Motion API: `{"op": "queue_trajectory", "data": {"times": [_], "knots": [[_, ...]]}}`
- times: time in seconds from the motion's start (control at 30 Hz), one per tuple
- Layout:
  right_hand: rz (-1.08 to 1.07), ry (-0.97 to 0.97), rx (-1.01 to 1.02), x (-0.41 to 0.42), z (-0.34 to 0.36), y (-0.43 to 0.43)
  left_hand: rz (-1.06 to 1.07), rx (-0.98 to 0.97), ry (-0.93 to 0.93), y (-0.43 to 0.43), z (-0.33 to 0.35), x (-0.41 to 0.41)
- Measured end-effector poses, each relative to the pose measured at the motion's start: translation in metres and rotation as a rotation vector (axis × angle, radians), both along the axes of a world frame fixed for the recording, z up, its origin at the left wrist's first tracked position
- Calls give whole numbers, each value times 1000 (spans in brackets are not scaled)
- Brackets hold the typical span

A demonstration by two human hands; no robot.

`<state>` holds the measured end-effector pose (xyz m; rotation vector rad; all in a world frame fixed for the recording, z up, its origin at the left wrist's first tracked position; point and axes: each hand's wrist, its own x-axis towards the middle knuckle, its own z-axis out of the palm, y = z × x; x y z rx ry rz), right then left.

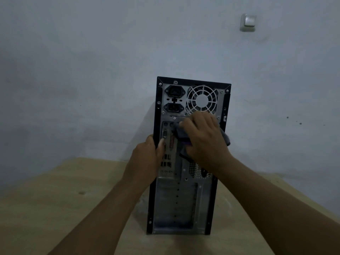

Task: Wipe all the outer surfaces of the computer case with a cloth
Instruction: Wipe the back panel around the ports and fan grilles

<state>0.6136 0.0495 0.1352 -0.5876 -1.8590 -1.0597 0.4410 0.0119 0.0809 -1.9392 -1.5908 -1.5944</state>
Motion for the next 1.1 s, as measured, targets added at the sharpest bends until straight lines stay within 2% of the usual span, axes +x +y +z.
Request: {"op": "queue_trajectory", "data": {"times": [0.13, 0.23, 0.37, 0.5, 0.57, 0.73, 0.77, 0.87, 0.9, 1.03, 1.1], "knots": [[121, 265, -73, -17, -11, -6, -11, -3, -6, 1, 1, -2], [307, 569, -199, -24, -4, -9, 4, -46, 32, 1, 3, -4], [174, 649, -106, -21, 27, -8, -5, -34, 48, 0, 4, -6], [169, 843, -156, -42, 58, -11, 22, 8, 41, -3, 6, -9], [133, 740, -87, -60, 61, -13, 52, 6, 19, -2, 8, -11], [104, 310, 54, -58, 67, -10, 53, 31, -68, -4, 19, -9], [112, 316, 39, -53, 73, -10, 37, 55, -84, -3, 24, -6], [184, 541, -84, -53, 92, -14, 22, 112, -139, 2, 35, 4], [173, 514, -78, -57, 94, -15, 24, 122, -157, 5, 37, 6], [142, 82, 66, -73, 84, -13, 47, 157, -73, 8, 33, -1], [130, -25, 65, -70, 89, -12, 51, 165, -12, 7, 32, -8]]}}
